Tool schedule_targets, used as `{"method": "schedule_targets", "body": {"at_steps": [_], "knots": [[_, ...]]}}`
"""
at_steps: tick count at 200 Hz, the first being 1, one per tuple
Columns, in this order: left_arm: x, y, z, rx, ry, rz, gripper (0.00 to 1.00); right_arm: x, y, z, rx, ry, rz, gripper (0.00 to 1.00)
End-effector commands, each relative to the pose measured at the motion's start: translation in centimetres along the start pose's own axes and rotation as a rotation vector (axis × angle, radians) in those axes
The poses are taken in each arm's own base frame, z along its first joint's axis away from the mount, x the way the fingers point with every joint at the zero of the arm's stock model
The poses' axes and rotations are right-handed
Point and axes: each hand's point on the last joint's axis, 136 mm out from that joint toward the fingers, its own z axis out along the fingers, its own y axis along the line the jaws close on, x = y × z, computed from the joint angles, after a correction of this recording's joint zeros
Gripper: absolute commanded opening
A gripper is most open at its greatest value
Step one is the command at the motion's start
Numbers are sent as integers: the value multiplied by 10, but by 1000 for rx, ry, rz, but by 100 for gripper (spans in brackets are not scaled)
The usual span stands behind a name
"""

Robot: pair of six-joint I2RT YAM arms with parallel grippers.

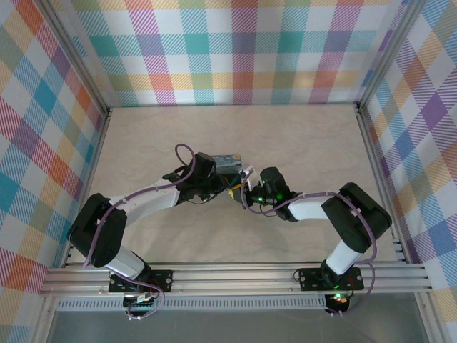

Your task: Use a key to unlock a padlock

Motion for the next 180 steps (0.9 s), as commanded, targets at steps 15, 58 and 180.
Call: {"method": "schedule_targets", "body": {"at_steps": [15,58,180], "knots": [[41,2,3,-7,154,21,11,-66,14,-4,-53,-217,-54,0],[44,1,5,0,171,15,11,-72,14,-2,-52,-222,-75,0],[34,-9,-4,27,138,0,11,-45,4,-1,-30,-174,-60,0]]}}
